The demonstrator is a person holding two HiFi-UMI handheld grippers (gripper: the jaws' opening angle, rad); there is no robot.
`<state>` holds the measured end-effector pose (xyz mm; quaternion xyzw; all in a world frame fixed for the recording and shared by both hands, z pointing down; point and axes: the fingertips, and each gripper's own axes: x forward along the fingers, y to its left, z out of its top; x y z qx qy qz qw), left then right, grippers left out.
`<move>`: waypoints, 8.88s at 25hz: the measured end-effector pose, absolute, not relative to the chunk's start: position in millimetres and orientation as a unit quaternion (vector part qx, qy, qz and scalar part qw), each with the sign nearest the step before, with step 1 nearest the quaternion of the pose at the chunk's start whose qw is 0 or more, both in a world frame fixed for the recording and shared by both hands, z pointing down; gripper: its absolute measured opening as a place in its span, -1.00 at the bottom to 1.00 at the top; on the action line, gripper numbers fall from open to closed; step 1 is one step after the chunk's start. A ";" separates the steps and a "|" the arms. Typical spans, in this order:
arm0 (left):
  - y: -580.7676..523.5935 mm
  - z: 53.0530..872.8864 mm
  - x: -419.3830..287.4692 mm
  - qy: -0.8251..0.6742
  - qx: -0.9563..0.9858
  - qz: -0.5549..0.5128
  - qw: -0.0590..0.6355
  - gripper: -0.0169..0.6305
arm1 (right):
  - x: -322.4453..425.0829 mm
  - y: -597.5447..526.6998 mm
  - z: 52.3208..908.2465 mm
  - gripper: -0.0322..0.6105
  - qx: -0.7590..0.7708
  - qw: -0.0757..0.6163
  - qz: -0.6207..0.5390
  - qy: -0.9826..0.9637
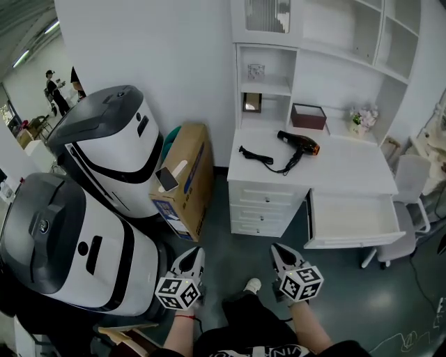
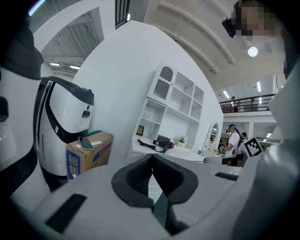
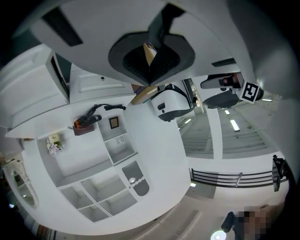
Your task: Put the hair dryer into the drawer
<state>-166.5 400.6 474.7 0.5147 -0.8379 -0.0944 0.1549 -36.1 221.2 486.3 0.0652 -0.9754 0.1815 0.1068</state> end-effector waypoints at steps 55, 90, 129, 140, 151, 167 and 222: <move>-76.3 524.1 -377.1 -0.571 0.782 0.146 0.204 -0.91 | -239.0 -154.0 528.5 -0.88 0.310 0.115 0.303 -0.894; -74.4 612.5 -401.0 -0.224 0.805 0.540 0.101 -0.19 | -292.5 -274.5 596.6 -0.26 0.457 0.249 0.368 -0.770; -130.1 585.2 -169.1 -0.068 0.838 0.541 -0.011 -0.50 | -0.1 -255.3 571.1 -0.35 0.587 0.066 0.455 -0.666; -136.4 593.3 -86.8 -0.011 0.847 0.530 -0.045 -0.51 | 101.0 -228.2 578.4 -0.35 0.642 0.037 0.464 -0.610; -128.4 605.4 -16.1 0.030 0.848 0.526 -0.047 -0.51 | 172.5 -209.6 595.7 -0.35 0.660 0.067 0.464 -0.587; -136.9 631.7 28.7 0.000 0.846 0.533 0.011 -0.52 | 186.5 -243.9 637.8 -0.35 0.591 0.211 0.464 -0.625; -189.0 701.6 65.8 -0.086 0.803 0.585 0.078 -0.52 | 142.8 -331.6 742.9 -0.33 0.385 0.424 0.388 -0.722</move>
